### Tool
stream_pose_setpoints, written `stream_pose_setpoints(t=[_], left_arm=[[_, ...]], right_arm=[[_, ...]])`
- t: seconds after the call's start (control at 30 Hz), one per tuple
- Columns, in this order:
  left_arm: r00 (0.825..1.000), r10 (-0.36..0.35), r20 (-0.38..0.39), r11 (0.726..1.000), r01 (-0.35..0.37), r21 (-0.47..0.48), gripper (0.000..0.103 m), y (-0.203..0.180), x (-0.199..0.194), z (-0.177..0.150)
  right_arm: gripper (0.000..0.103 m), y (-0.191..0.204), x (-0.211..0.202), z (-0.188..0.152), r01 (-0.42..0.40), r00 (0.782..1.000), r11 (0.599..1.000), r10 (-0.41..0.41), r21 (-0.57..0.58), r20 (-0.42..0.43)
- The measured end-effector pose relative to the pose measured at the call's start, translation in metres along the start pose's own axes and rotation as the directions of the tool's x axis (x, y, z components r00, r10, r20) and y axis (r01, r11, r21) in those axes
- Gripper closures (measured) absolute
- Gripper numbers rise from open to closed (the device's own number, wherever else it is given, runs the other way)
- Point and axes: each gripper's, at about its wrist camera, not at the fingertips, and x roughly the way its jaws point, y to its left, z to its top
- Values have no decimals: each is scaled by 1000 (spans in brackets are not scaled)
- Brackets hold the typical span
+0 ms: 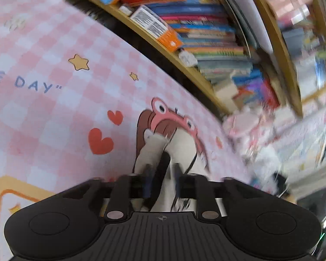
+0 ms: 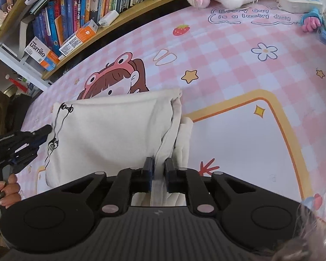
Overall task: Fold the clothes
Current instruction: 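Pinch the bundle edge with the left gripper while the right gripper pinches the fold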
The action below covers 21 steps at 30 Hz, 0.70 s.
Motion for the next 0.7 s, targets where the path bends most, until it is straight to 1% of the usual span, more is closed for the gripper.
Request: stream_pose_setpoints(t=[0.03, 0.07, 0.1, 0.13, 0.17, 0.2, 0.23, 0.33, 0.37, 0.43, 0.47, 0.5, 0.53, 0.57, 0.6, 0.63, 0.7], left_arm=[[1000, 19, -8, 999, -18, 34, 52, -3, -3, -3], [999, 28, -16, 998, -27, 58, 50, -4, -6, -7], [999, 34, -25, 996, -32, 79, 50, -4, -9, -12], [999, 39, -34, 996, -36, 86, 49, -4, -9, -15], [998, 44, -43, 995, -40, 88, 48, -2, -8, -17], [997, 54, -48, 995, -50, 85, 48, -1, -7, -18], [996, 67, -51, 995, -62, 82, 47, 1, -6, -20], [997, 60, -43, 997, -58, 50, 47, 3, -5, -24], [998, 54, -46, 998, -52, 37, 50, 3, -6, -25], [998, 48, -51, 999, -47, 10, 53, 3, -7, -30], [997, 51, -53, 999, -51, -4, 64, 3, -9, -34], [997, 51, -53, 998, -52, -19, 69, 2, -11, -38], [998, 42, -48, 998, -44, -39, 76, 2, -15, -41], [999, 31, -42, 998, -34, -61, 81, 1, -20, -45], [999, 24, -36, 997, -27, -67, 82, -2, -26, -48], [999, 19, -29, 997, -21, -69, 83, -6, -33, -51], [1000, -1, -22, 998, -1, -64, 83, -16, -45, -57]], right_arm=[[87, -1, -2, -1, -1, 1000, 1000, 1, 11, 5], [85, -2, -5, -1, -3, 1000, 1000, 3, 26, 11], [77, -3, -9, -2, -6, 1000, 999, 5, 42, 17], [71, -4, -12, -3, -8, 1000, 998, 7, 57, 24], [67, -6, -14, -4, -10, 1000, 997, 8, 76, 27], [58, -9, -15, -5, -11, 1000, 995, 8, 96, 28], [55, -11, -14, -6, -14, 1000, 993, 12, 115, 21], [52, -16, -8, -10, -28, 999, 985, 31, 169, -13], [51, -17, -6, -11, -33, 999, 982, 38, 187, -24], [49, -18, -2, -13, -37, 998, 978, 46, 205, -38], [49, -15, -1, -14, -36, 998, 981, 44, 193, -37], [52, -12, -1, -14, -34, 998, 983, 42, 178, -40], [65, -9, 0, -13, -35, 998, 987, 42, 159, -44], [68, -6, 1, -13, -37, 998, 990, 44, 138, -48], [72, -3, 1, -12, -34, 998, 993, 39, 113, -47], [79, 1, -1, -11, -31, 999, 996, 34, 79, -36], [85, 10, -10, -9, -28, 1000, 1000, 28, 4, -4]])
